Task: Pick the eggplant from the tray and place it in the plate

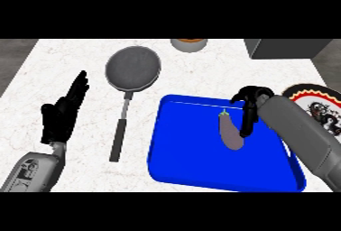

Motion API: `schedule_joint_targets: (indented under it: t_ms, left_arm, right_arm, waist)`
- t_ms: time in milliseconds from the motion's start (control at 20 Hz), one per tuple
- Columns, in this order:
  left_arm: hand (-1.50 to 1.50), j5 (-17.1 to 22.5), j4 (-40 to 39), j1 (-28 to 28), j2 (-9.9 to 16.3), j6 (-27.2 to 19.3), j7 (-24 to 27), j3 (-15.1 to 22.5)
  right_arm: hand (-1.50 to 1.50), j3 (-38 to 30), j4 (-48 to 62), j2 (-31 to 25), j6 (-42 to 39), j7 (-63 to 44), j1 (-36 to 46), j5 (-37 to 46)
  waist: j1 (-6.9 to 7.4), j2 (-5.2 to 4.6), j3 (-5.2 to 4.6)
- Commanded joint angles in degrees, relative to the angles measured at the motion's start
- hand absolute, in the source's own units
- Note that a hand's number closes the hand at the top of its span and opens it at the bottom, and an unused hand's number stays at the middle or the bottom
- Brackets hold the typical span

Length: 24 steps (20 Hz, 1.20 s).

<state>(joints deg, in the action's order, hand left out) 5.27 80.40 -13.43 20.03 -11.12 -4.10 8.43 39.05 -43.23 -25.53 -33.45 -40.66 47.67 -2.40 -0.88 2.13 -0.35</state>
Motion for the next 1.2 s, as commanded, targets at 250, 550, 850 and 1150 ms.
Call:
schedule_joint_targets:
  t_ms: [250, 550, 850, 1150]
  left_arm:
    - [0.0, 1.0, -1.0, 2.6, 0.9, -2.0, 0.0, -3.5]
    - [0.0, 1.3, -0.6, 5.1, 1.6, -2.3, 0.8, -4.6]
    - [0.0, 1.6, 0.4, 5.9, 1.1, -1.4, 2.1, -4.1]
    - [0.0, 0.5, 3.1, 4.0, 0.2, -1.0, 0.7, -1.6]
  right_arm:
    - [1.5, -5.0, -3.9, -29.5, 9.8, 26.9, -5.0, 7.8]
    - [1.5, -13.8, -3.0, -39.3, 24.3, 48.0, -8.6, 6.8]
    - [1.5, -23.3, 1.7, -43.2, 31.4, 72.9, -15.0, 0.6]
    - [1.5, -29.8, 10.9, -45.4, 27.6, 98.1, -23.6, -4.6]
  waist:
    - [-9.33, -0.12, 1.39]
    - [-9.42, -0.23, 1.73]
    - [-7.66, -1.33, 1.52]
    - [-3.21, -2.05, 1.07]
